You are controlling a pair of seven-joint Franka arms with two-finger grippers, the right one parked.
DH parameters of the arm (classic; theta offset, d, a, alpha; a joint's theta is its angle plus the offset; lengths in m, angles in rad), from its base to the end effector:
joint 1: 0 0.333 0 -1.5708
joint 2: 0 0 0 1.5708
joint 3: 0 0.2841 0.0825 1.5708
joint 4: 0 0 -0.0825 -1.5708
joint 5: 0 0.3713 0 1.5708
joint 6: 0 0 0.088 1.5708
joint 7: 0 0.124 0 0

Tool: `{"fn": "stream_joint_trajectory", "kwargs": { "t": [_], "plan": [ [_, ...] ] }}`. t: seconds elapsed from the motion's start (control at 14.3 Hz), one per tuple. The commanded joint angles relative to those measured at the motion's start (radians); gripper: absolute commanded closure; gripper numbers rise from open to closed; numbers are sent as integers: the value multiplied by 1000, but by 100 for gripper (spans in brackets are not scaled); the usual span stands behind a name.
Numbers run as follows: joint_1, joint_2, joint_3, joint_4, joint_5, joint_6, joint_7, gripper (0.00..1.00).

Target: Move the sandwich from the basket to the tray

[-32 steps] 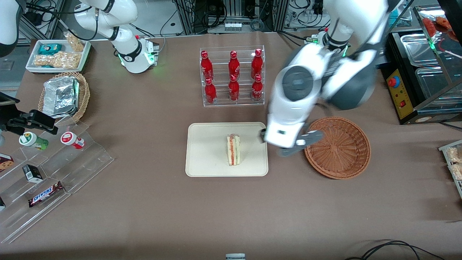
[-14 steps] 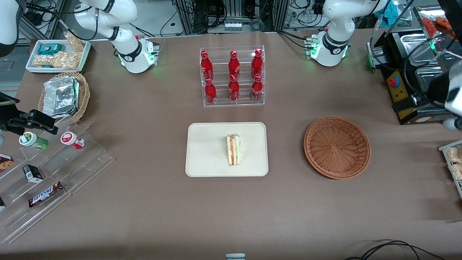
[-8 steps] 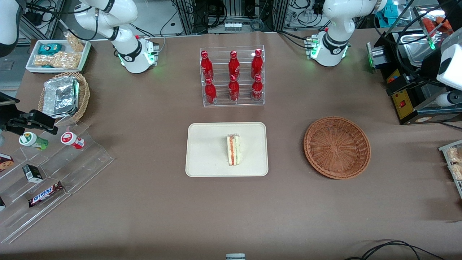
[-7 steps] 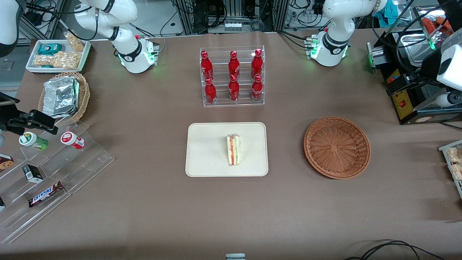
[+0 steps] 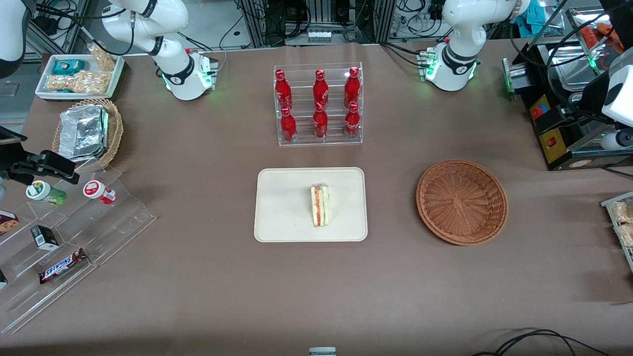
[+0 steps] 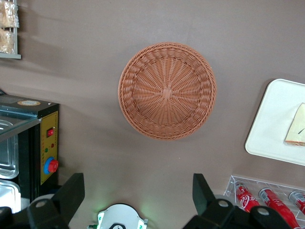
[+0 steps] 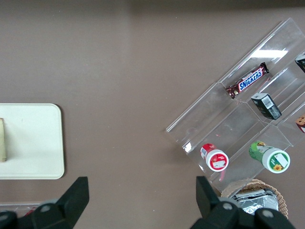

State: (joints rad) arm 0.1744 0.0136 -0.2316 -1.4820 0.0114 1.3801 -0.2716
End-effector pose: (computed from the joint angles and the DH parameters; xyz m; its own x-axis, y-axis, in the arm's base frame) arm 0.5227 -0.0275 0.5930 0.9706 0.2149 -0.1085 0.2119 -0.9765 -0.0388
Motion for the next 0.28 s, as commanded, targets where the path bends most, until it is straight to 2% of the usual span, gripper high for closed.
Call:
{"fn": "stream_joint_trajectory", "kwargs": {
  "t": [0.0,0.21],
  "plan": [
    [-1,2,-3,-1,7,14,13,0],
    [-1,8,-3,11,4,10,14,0]
  ]
}}
